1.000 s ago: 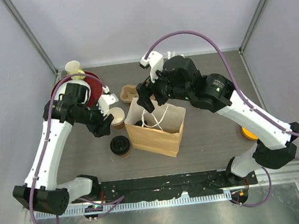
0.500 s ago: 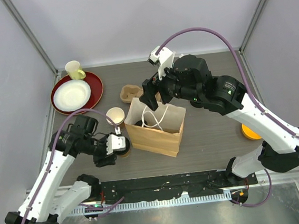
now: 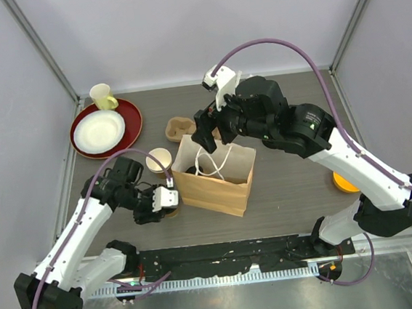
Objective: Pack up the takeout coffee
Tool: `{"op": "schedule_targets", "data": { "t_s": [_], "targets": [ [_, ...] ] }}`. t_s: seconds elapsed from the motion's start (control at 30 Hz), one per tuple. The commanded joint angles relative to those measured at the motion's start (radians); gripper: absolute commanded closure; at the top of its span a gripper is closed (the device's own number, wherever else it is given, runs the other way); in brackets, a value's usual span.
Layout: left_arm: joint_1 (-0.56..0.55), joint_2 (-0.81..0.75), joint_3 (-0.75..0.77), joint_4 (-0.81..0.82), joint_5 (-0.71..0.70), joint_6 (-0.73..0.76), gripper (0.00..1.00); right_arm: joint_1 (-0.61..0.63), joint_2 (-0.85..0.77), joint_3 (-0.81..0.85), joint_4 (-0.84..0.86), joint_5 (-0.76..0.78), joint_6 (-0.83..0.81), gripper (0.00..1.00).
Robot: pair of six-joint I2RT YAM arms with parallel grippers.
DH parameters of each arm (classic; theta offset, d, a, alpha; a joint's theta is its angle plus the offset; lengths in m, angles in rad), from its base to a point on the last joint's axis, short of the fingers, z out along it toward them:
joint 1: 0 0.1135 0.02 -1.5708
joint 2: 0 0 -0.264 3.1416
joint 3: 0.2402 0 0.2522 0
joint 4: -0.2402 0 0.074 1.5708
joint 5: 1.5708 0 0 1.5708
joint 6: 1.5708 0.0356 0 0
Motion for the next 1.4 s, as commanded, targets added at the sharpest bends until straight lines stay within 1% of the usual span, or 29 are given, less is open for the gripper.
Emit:
{"op": "schedule_targets", "data": {
  "t_s": [0.0, 0.27, 0.33, 0.43, 0.63, 0.8, 0.97, 1.07, 1.3, 1.37],
  "targets": [
    [-0.004, -0.032, -0.008, 0.024, 0.041, 0.114, 0.50, -0.002, -0.013, 0.015, 0.016, 0.014, 0.030, 0.14],
    [-0.026, 0.039, 0.006, 0.058, 0.067, 0.079, 0.56, -0.002, -0.018, 0.001, 0.005, 0.002, 0.046, 0.14],
    [-0.027, 0.042, 0.001, 0.056, 0.061, 0.080, 0.60, -0.003, -0.018, 0.003, 0.002, 0.002, 0.046, 0.14],
    [-0.035, 0.048, 0.012, 0.058, 0.064, 0.076, 0.62, -0.002, -0.018, 0.001, -0.006, -0.001, 0.045, 0.14],
    [-0.038, 0.037, 0.041, 0.031, 0.082, 0.086, 0.61, -0.003, -0.007, 0.003, -0.013, -0.024, 0.046, 0.14],
    [-0.052, 0.052, 0.026, 0.113, 0.056, 0.025, 0.60, -0.003, 0.001, 0.007, -0.013, -0.036, 0.046, 0.14],
    [-0.059, 0.059, 0.012, 0.148, 0.033, 0.017, 0.61, 0.000, -0.001, 0.006, -0.020, -0.040, 0.046, 0.14],
    [-0.061, 0.056, -0.005, 0.154, 0.024, 0.023, 0.66, -0.002, -0.002, 0.006, -0.020, -0.040, 0.053, 0.14],
    [-0.066, 0.052, -0.019, 0.160, 0.025, 0.025, 0.83, -0.002, 0.002, 0.007, -0.021, -0.044, 0.057, 0.14],
    [-0.064, 0.054, -0.017, 0.159, 0.019, 0.019, 0.85, -0.003, 0.004, 0.010, -0.021, -0.046, 0.059, 0.14]
  ]
}}
